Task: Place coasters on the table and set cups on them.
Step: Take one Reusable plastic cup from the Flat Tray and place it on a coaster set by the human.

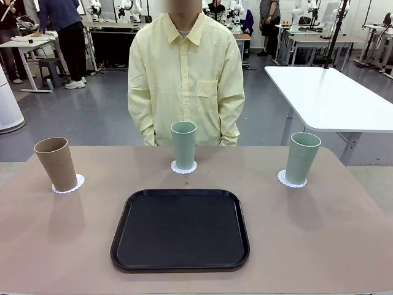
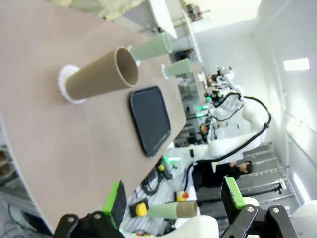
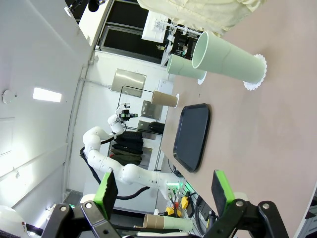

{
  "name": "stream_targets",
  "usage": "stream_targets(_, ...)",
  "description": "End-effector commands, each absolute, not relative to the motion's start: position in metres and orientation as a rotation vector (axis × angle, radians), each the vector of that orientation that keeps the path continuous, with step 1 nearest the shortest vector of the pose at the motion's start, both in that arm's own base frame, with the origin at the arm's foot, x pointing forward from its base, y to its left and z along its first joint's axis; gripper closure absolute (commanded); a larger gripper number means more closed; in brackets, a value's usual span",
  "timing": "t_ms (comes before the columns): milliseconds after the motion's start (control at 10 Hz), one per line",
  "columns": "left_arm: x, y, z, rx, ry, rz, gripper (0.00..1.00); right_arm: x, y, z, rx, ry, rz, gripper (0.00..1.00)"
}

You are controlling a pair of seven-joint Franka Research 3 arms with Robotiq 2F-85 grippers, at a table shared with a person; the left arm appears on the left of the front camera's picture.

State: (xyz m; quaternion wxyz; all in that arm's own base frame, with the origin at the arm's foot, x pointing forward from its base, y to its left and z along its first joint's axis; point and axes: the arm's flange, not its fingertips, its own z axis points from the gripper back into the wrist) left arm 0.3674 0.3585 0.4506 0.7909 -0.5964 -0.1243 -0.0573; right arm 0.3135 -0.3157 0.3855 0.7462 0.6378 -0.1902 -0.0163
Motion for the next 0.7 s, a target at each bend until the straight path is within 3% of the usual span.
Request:
stream_targets(0,0.3667,0.3600,0.4514,-1.288,-0.275,-0.115,0.00,0.3133,-0.3156,0.3854,1.392,-0.415,-0.043,0.00)
stream_targets(600,0.3667,0.3600,0.4514,-1.288,-0.275,-0.115,0.00,0.3133,-0.3156,0.3854,1.392,-0.415,-0.043,0.00)
